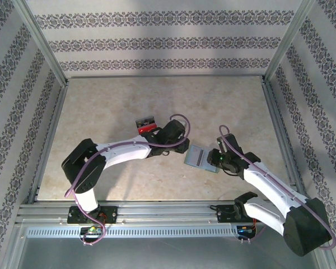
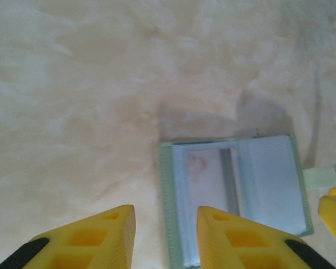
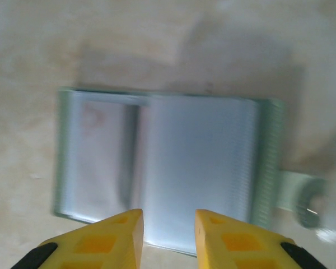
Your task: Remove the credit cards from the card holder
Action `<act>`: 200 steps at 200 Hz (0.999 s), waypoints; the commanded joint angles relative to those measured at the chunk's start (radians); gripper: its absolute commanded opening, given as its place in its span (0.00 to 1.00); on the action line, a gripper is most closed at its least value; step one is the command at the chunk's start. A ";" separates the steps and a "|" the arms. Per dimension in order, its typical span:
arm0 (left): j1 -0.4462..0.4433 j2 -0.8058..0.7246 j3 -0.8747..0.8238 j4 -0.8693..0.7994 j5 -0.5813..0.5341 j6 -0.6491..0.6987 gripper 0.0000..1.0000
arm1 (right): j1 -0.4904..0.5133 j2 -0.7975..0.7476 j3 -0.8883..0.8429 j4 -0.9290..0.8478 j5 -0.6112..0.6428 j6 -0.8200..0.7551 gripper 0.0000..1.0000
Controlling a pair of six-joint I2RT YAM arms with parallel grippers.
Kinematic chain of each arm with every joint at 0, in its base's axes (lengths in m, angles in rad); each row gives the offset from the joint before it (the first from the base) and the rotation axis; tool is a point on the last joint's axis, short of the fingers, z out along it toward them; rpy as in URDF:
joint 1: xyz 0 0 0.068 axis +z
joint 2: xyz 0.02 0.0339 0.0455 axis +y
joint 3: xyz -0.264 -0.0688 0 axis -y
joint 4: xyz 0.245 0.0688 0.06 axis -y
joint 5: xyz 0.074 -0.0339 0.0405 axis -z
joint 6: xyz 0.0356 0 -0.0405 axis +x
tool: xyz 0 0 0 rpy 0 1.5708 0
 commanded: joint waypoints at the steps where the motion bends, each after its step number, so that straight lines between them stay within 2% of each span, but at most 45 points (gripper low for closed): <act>1: -0.020 0.056 0.023 0.035 0.016 -0.014 0.30 | -0.018 -0.012 -0.042 -0.095 0.035 0.004 0.30; 31: -0.020 0.081 0.033 0.021 0.010 -0.006 0.29 | -0.038 0.049 -0.084 -0.009 -0.009 0.000 0.31; 51: -0.020 0.073 0.033 0.016 0.004 -0.006 0.32 | -0.049 0.116 -0.063 0.033 -0.029 -0.041 0.30; 58: -0.020 0.070 0.034 0.016 0.006 -0.010 0.36 | -0.051 0.137 -0.052 0.050 -0.034 -0.052 0.30; 76: -0.020 0.067 0.044 0.009 0.026 -0.029 0.54 | -0.059 0.188 -0.018 0.077 -0.069 -0.077 0.28; 94: -0.020 0.063 0.055 -0.011 0.041 -0.060 0.60 | -0.059 0.237 0.003 0.130 -0.135 -0.077 0.26; 127: 0.001 0.073 0.047 -0.026 0.066 -0.126 0.57 | -0.054 0.334 0.006 0.242 -0.196 -0.052 0.24; 161: 0.018 0.112 0.045 -0.001 0.151 -0.170 0.46 | -0.027 0.385 0.032 0.280 -0.205 -0.044 0.23; 200: 0.017 0.176 0.072 0.034 0.245 -0.183 0.48 | -0.019 0.389 0.033 0.277 -0.190 -0.044 0.23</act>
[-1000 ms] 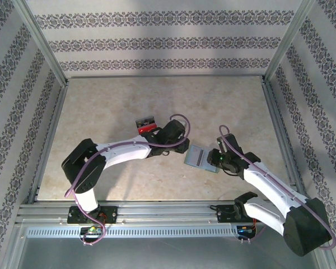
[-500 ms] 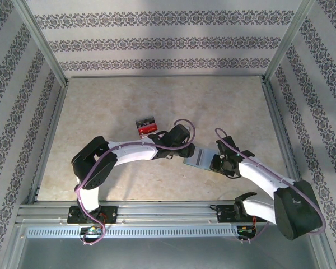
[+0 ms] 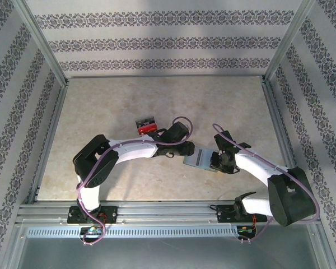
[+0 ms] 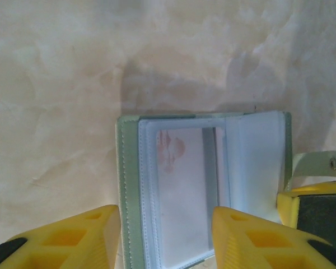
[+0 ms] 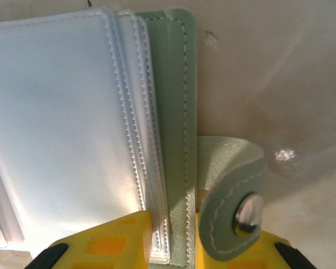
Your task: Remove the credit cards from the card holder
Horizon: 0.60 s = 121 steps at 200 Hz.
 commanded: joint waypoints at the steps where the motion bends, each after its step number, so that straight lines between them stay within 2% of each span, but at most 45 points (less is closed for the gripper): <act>1: 0.006 0.057 0.033 0.026 0.094 -0.033 0.48 | 0.038 0.076 -0.032 0.331 -0.131 0.005 0.23; 24: 0.005 0.084 0.032 0.060 0.141 -0.042 0.48 | 0.037 0.076 -0.040 0.334 -0.129 0.007 0.23; 87: -0.004 0.101 0.048 0.072 0.176 -0.029 0.45 | 0.037 0.080 -0.047 0.348 -0.129 0.011 0.23; 108: -0.011 0.119 0.061 0.100 0.210 -0.035 0.42 | 0.035 0.083 -0.047 0.349 -0.132 0.011 0.23; 121: -0.012 0.123 0.064 0.119 0.229 -0.044 0.35 | 0.034 0.082 -0.050 0.351 -0.132 0.011 0.23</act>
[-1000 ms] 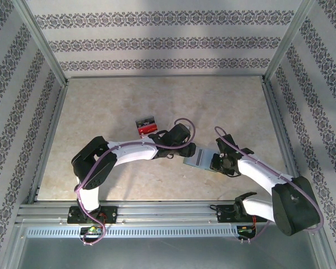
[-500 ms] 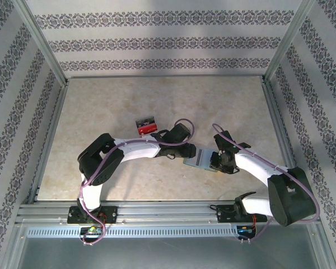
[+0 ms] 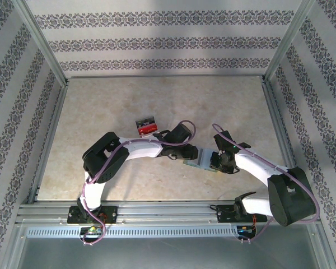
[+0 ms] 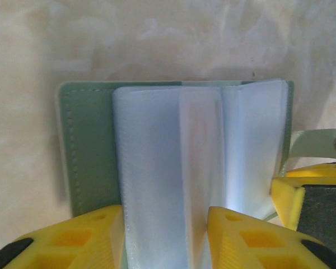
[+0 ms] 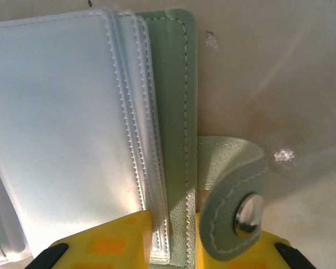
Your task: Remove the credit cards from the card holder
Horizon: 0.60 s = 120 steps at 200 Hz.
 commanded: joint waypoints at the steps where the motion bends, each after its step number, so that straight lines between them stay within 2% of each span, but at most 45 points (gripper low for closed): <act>1: -0.016 0.025 0.032 0.072 0.066 -0.015 0.35 | 0.034 0.081 -0.049 0.350 -0.135 0.010 0.23; 64: -0.029 0.028 0.063 0.158 0.142 0.008 0.32 | 0.006 0.041 -0.071 0.344 -0.144 0.005 0.23; 79: -0.038 0.038 0.088 0.149 0.150 0.019 0.37 | -0.009 0.012 -0.076 0.329 -0.144 -0.002 0.23; 85: -0.041 0.039 0.094 0.148 0.148 0.025 0.41 | -0.017 0.001 -0.079 0.324 -0.143 -0.006 0.23; 96: -0.045 0.038 0.101 0.137 0.141 0.033 0.43 | -0.035 -0.009 -0.086 0.321 -0.152 -0.014 0.24; 120: -0.045 0.035 0.101 0.095 0.099 0.043 0.38 | -0.066 0.014 -0.090 0.359 -0.200 -0.030 0.22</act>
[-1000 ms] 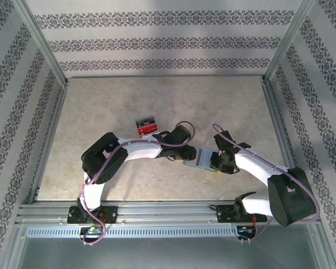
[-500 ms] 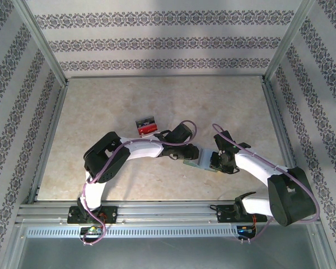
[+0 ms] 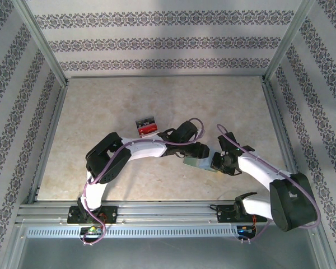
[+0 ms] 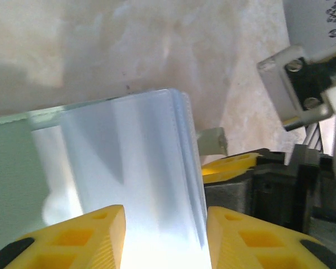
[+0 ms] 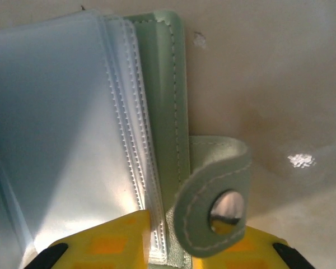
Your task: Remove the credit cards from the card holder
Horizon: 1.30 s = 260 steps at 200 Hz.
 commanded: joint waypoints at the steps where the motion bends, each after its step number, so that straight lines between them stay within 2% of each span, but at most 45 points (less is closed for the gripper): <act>1: -0.011 0.012 0.020 -0.003 -0.020 0.032 0.37 | -0.011 0.070 -0.042 0.321 -0.147 -0.025 0.22; 22: -0.011 0.023 0.030 -0.053 -0.064 0.031 0.32 | -0.018 0.108 -0.030 0.354 -0.180 -0.025 0.21; 43: -0.011 0.022 0.040 -0.112 -0.119 0.047 0.34 | -0.014 0.116 -0.022 0.371 -0.196 -0.019 0.21; 62: -0.011 0.001 0.039 -0.148 -0.165 0.073 0.46 | -0.005 0.104 0.000 0.346 -0.187 -0.023 0.22; 84: -0.011 -0.025 0.045 -0.200 -0.234 0.106 0.69 | 0.002 0.095 0.019 0.319 -0.168 -0.030 0.22; 107: -0.013 -0.079 0.022 -0.221 -0.343 0.117 0.77 | 0.005 0.101 0.023 0.317 -0.162 -0.027 0.22; 122: -0.014 -0.117 0.002 -0.235 -0.420 0.118 0.85 | 0.007 0.104 0.022 0.317 -0.158 -0.025 0.23; 159: -0.017 -0.192 -0.035 -0.229 -0.535 0.128 0.89 | 0.012 0.096 0.024 0.289 -0.136 -0.024 0.22; 187: -0.017 -0.197 -0.006 -0.250 -0.503 0.143 0.86 | 0.016 0.033 0.029 0.173 -0.054 -0.028 0.23; 212: -0.017 -0.164 0.014 -0.215 -0.371 0.122 0.64 | 0.014 -0.065 0.009 0.117 0.006 -0.029 0.23; 224: -0.015 -0.127 0.029 -0.191 -0.285 0.099 0.57 | 0.014 -0.078 0.006 0.113 0.008 -0.029 0.22; 238: -0.015 -0.084 0.054 -0.185 -0.223 0.079 0.44 | 0.015 -0.069 0.016 0.093 0.015 -0.037 0.21; 260: -0.015 -0.049 0.067 -0.189 -0.196 0.060 0.40 | 0.019 -0.086 0.028 0.055 0.053 -0.042 0.18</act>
